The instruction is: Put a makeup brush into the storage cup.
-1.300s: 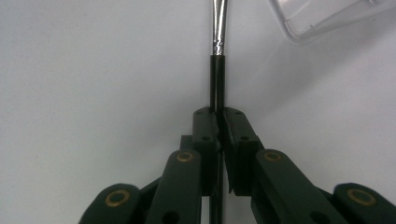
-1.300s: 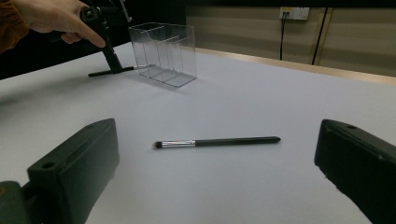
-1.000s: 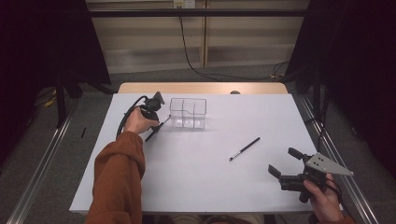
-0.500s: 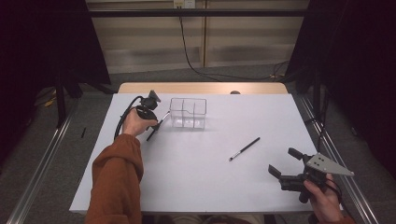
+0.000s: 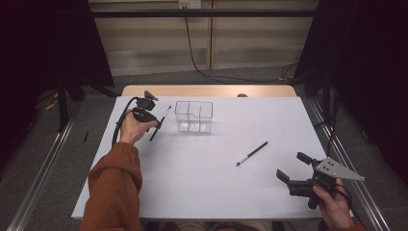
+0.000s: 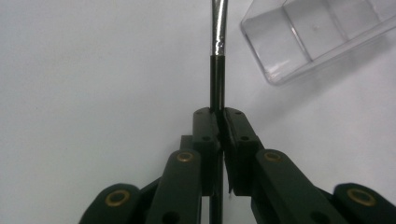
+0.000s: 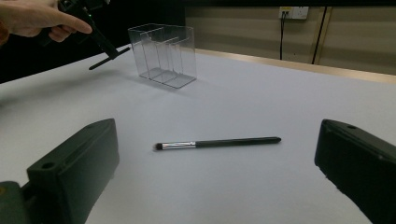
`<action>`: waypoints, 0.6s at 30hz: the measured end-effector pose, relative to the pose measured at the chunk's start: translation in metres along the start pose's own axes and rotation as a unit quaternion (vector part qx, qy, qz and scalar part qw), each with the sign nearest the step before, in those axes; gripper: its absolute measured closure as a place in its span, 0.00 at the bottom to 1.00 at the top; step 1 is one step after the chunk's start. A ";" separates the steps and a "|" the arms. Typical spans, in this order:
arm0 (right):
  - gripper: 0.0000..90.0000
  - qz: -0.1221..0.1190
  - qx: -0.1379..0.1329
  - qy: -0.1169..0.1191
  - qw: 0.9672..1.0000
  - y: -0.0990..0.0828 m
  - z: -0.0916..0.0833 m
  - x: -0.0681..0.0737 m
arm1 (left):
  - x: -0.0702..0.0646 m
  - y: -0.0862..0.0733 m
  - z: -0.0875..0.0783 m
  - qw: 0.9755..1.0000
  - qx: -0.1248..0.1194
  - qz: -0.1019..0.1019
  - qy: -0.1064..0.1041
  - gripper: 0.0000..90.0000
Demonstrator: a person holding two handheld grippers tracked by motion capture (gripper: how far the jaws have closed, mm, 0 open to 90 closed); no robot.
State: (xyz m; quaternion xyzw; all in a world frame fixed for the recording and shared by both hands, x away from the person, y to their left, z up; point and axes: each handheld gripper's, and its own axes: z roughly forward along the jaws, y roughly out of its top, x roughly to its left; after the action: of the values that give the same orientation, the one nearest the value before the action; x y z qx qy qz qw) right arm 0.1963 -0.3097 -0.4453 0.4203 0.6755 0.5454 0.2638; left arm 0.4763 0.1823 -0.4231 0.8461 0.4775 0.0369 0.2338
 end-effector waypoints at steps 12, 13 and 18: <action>0.00 -0.003 0.000 0.001 1.000 0.000 -0.001 0.000 | -0.005 -0.007 -0.016 0.999 -0.050 0.019 -0.007 0.94; 0.00 -0.002 0.000 0.001 1.000 0.000 -0.001 0.000 | -0.005 -0.008 -0.017 0.998 -0.055 0.019 -0.006 0.94; 0.00 -0.001 -0.001 -0.001 1.000 0.000 -0.001 0.000 | -0.006 -0.014 -0.024 0.996 -0.081 0.026 0.002 0.94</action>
State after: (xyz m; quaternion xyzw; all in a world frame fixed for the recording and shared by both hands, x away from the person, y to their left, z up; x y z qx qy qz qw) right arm 0.1954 -0.3102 -0.4451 0.4201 0.6750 0.5452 0.2657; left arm 0.4545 0.1920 -0.4067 0.8366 0.4512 0.0830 0.2994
